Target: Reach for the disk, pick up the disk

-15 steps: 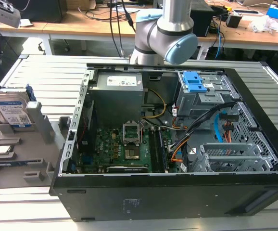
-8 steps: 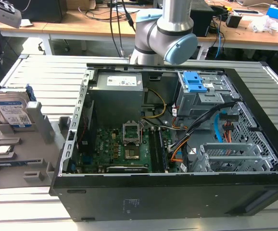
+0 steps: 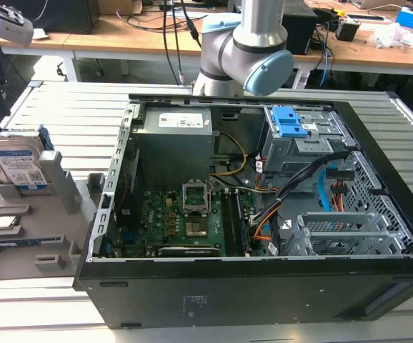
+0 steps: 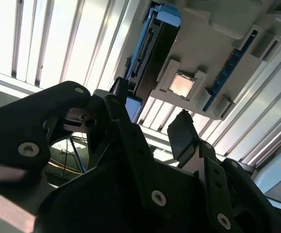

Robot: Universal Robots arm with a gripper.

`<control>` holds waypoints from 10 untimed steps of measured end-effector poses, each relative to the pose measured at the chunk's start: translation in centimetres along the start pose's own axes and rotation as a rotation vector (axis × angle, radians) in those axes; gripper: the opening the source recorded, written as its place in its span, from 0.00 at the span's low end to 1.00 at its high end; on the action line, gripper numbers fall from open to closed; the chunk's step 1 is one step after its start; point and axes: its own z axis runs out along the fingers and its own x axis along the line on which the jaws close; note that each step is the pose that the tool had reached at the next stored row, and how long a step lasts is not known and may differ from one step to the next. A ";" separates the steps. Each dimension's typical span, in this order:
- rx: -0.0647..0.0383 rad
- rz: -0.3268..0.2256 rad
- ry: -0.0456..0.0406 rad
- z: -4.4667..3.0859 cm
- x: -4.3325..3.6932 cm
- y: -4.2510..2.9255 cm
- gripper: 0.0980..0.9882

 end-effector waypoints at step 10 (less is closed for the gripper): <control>0.000 -0.014 -0.0001 1.51 -0.08 1.02 0.56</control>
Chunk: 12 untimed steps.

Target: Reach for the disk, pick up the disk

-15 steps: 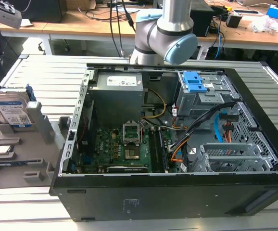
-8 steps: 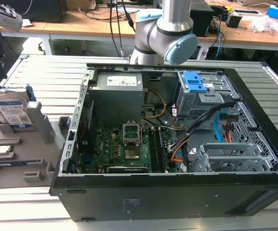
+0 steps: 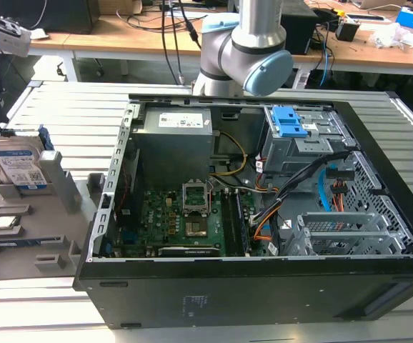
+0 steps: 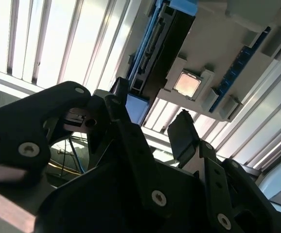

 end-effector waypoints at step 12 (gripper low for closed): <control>0.000 -0.016 -0.0014 1.90 -0.83 0.76 0.56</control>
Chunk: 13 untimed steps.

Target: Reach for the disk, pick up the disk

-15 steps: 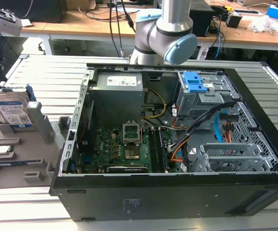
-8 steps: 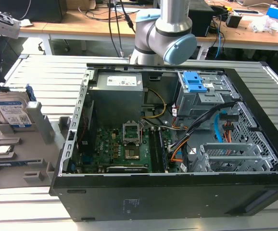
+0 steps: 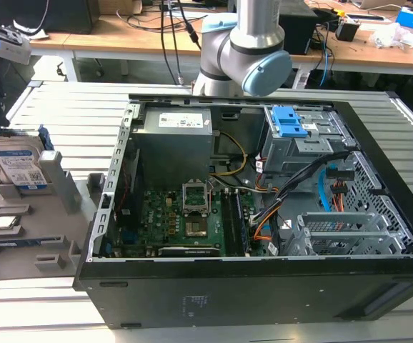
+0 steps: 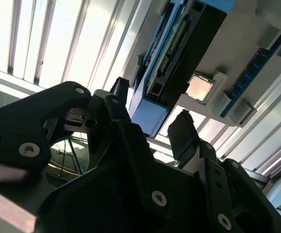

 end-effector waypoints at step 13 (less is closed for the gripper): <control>0.001 -0.088 0.0199 2.27 -0.06 -0.54 0.56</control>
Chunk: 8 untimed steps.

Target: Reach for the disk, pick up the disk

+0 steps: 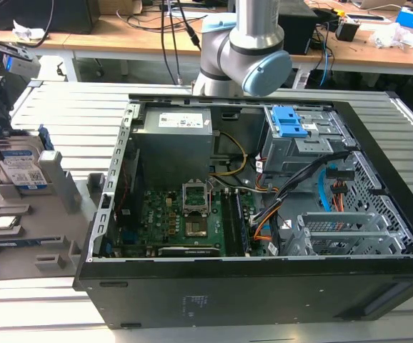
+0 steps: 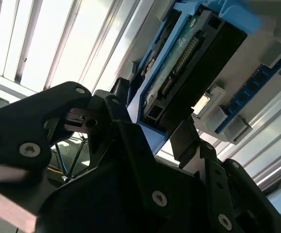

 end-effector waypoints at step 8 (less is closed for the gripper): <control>0.000 0.000 0.0000 0.07 -0.01 -0.01 0.33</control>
